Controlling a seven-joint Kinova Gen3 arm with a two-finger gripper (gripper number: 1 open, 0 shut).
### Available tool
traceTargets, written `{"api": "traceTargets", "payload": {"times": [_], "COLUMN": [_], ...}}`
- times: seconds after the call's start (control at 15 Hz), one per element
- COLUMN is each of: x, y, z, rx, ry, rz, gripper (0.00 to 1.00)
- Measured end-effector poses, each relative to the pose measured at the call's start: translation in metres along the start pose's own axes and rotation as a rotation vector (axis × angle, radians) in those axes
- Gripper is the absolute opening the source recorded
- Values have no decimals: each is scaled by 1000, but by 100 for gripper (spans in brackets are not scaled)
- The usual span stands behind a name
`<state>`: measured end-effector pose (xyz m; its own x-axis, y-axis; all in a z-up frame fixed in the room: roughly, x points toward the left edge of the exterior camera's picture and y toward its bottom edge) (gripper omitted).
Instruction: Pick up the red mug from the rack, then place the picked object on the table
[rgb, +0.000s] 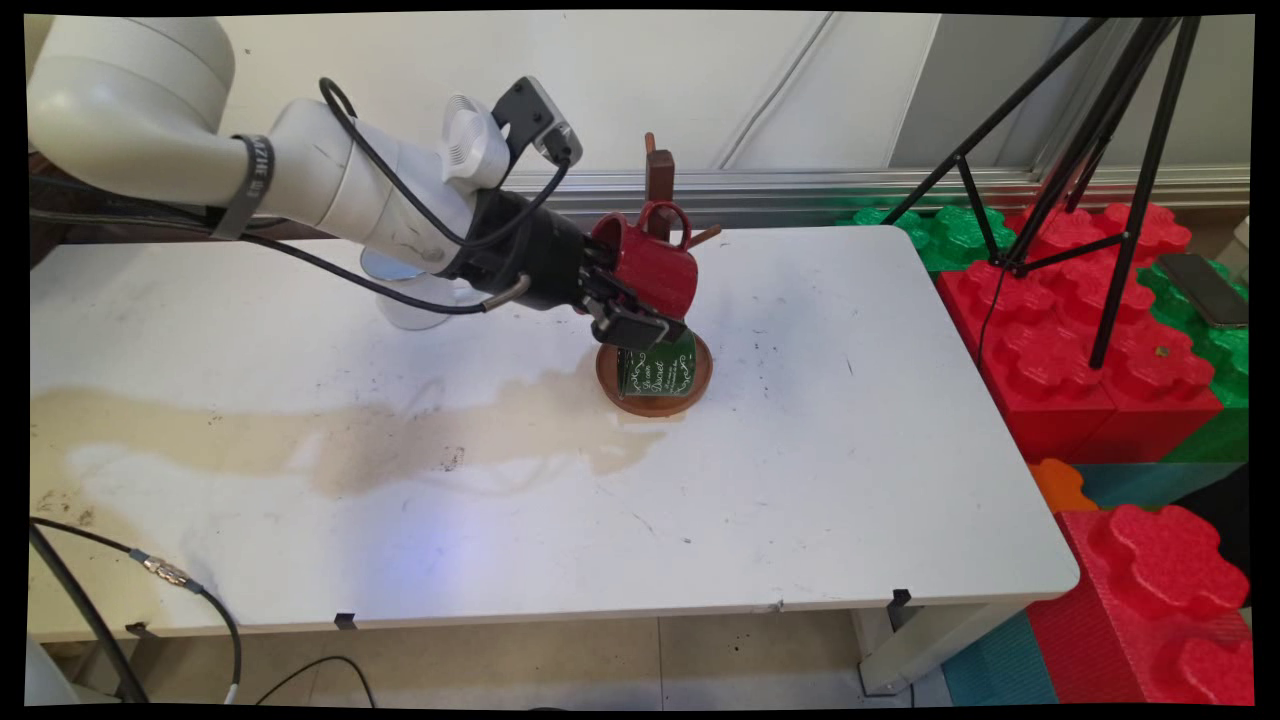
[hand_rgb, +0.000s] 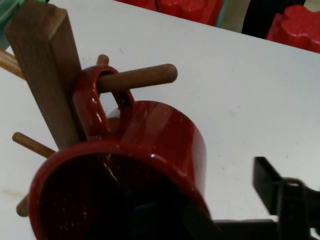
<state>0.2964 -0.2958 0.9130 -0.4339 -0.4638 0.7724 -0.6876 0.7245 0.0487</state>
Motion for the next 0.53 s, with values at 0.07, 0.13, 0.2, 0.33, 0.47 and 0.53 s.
{"api": "traceTargets", "payload": {"times": [0.07,0.13,0.2,0.33,0.47,0.53], "x": [-1,-1,-2,-4,-5,-6], "y": [0,0,-1,-1,-1,0], "z": [1,1,0,-2,-6,-8], "rx": [3,6,10,14,15,14], "ry": [4,8,12,17,21,24], "rz": [3,7,12,20,26,29], "gripper": [0,0,0,0,0,0]}}
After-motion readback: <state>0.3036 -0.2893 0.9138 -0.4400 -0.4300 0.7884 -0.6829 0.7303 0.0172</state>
